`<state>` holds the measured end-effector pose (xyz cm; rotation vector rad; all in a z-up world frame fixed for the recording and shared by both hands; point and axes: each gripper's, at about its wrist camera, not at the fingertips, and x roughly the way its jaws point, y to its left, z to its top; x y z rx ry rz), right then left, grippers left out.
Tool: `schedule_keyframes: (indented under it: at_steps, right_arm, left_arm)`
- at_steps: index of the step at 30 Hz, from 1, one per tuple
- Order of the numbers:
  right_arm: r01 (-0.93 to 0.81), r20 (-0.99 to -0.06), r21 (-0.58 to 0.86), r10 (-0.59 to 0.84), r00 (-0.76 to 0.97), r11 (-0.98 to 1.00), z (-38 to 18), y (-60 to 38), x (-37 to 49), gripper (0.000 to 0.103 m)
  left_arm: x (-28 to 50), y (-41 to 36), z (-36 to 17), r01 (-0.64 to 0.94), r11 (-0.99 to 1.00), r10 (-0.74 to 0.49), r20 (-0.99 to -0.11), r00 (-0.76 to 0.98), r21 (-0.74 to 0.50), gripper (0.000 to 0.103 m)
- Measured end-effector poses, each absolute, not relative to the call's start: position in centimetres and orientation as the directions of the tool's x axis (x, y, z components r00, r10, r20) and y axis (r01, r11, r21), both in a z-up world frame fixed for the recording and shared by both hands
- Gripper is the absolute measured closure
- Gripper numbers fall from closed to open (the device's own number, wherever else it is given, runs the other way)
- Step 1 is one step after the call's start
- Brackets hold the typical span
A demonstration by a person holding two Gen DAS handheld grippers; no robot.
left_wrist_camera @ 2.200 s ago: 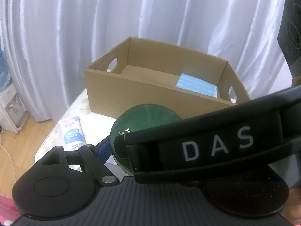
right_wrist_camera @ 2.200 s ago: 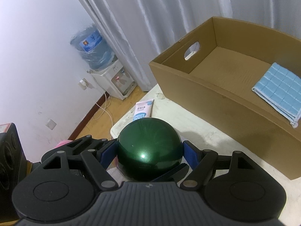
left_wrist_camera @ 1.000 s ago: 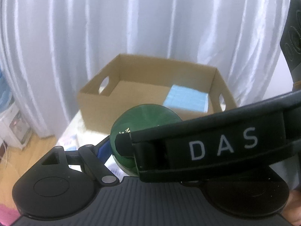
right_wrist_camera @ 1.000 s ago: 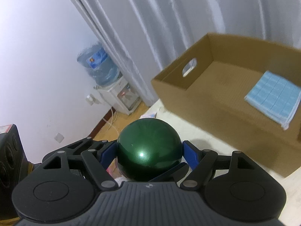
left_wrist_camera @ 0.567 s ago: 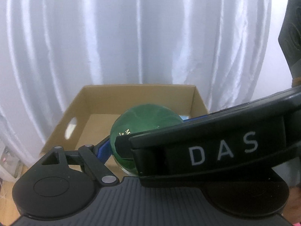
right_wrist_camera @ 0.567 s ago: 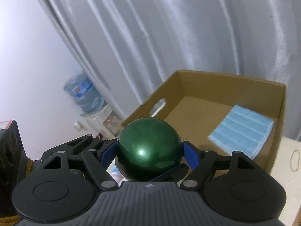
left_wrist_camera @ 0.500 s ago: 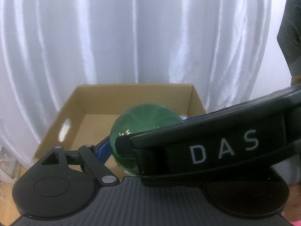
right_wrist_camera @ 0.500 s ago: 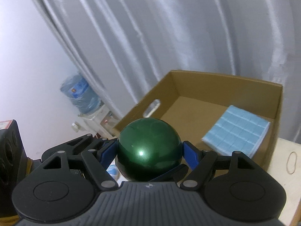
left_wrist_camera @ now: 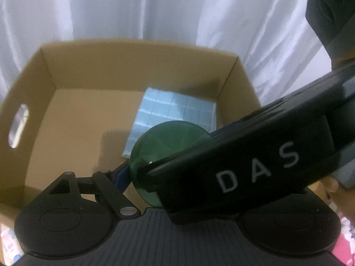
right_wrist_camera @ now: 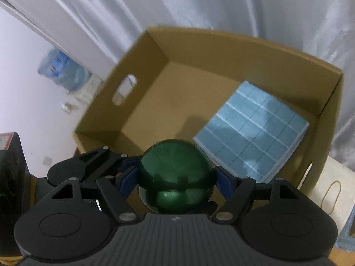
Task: Organize objects
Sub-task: 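Lower the jar into the box and open the right gripper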
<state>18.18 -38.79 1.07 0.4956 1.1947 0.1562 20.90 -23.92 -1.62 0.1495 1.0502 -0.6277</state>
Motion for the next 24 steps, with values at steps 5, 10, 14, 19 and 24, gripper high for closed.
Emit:
schedule_keyframes:
  at_steps: [5, 10, 14, 19, 24]
  right_arm:
    - [0.158, -0.877, 0.444, 0.391, 0.28, 0.882, -0.8, -39.8, 20.2, 0.025]
    - [0.187, -0.884, 0.456, 0.418, 0.207, 0.87, -2.8, -40.3, 21.4, 0.025]
    - [0.199, -0.883, 0.467, 0.442, 0.16, 0.862, -4.0, -40.5, 21.9, 0.025]
    - [0.214, -0.877, 0.48, 0.468, 0.108, 0.851, -5.5, -40.4, 22.2, 0.025]
    - [0.237, -0.866, 0.498, 0.493, 0.083, 0.834, -6.7, -40.7, 22.4, 0.025]
  left_arm:
    - [22.2, -24.8, -2.9, 0.553, 0.813, -0.382, -0.884, 0.269, -0.183, 0.021]
    - [23.0, -25.0, -4.3, 0.538, 0.817, -0.364, -0.911, 0.197, -0.21, 0.021]
    - [23.2, -25.0, -5.3, 0.536, 0.817, -0.345, -0.925, 0.158, -0.213, 0.021]
    - [23.2, -25.1, -6.3, 0.535, 0.819, -0.316, -0.942, 0.114, -0.21, 0.021]
    - [23.6, -24.5, -6.9, 0.495, 0.83, -0.324, -0.945, 0.056, -0.255, 0.021]
